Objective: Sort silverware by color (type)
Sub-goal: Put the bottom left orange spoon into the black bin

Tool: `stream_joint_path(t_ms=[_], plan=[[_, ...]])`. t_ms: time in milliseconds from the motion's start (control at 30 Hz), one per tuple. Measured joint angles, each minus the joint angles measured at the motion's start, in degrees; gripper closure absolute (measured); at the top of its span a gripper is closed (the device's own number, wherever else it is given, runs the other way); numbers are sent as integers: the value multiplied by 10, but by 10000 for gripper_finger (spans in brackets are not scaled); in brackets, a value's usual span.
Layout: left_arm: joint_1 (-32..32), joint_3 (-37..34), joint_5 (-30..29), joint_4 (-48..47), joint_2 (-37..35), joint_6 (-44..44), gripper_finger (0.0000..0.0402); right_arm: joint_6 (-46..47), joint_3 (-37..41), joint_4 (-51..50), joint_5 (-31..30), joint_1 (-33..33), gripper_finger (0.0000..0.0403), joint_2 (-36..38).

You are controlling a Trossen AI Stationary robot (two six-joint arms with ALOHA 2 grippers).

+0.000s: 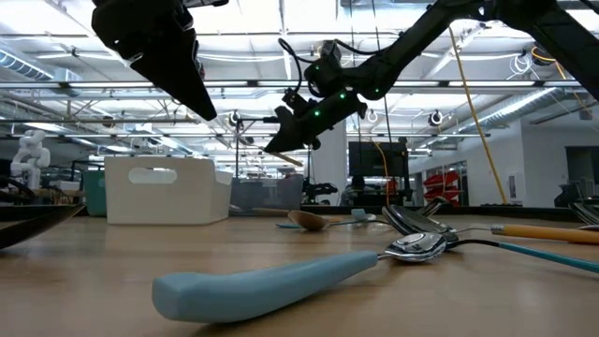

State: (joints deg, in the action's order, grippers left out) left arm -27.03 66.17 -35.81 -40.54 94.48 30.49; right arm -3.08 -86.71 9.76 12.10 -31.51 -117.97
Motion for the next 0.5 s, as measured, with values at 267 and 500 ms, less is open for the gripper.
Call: stream_joint_path(t_ms=[267,500], plan=[[0,0,0,1,0,-3,289,4,0,10,1,1,357,-7],[0,0,0,1,0,-3,289,11,-1,13,15,1,344,-21]])
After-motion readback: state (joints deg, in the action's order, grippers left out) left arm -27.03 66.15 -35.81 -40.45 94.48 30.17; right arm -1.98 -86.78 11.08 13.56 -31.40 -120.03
